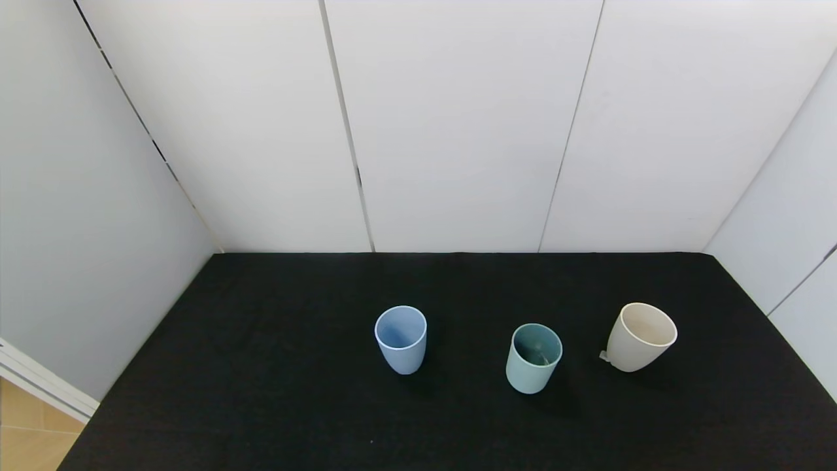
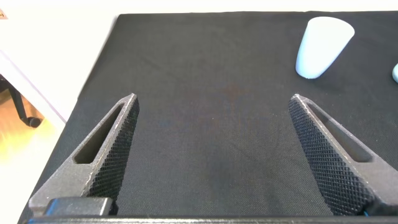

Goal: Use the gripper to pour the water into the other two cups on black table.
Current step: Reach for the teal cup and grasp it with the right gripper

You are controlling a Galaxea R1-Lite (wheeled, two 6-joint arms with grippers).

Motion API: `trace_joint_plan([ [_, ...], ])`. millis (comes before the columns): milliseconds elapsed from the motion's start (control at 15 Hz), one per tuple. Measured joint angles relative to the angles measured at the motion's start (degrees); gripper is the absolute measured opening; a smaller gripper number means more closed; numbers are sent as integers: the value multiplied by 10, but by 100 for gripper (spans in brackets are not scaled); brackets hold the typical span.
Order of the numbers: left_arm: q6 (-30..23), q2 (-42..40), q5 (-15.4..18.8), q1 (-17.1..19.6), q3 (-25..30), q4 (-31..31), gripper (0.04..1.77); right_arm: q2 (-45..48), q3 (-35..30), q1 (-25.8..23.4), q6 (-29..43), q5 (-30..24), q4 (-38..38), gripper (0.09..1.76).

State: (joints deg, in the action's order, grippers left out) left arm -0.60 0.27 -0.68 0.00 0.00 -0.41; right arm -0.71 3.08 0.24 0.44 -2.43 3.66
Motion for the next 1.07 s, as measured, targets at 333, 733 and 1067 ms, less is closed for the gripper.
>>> trace_joint_plan([
  [333,0,0,0,0,0,0,172,-153,120,-1,22,-35,18,171],
  [733,0,0,0,0,0,0,172,-468,209,80,24,-21,-113,171],
  [1067,0,0,0,0,0,0,172,-708,178,230,25,61,-383,171],
])
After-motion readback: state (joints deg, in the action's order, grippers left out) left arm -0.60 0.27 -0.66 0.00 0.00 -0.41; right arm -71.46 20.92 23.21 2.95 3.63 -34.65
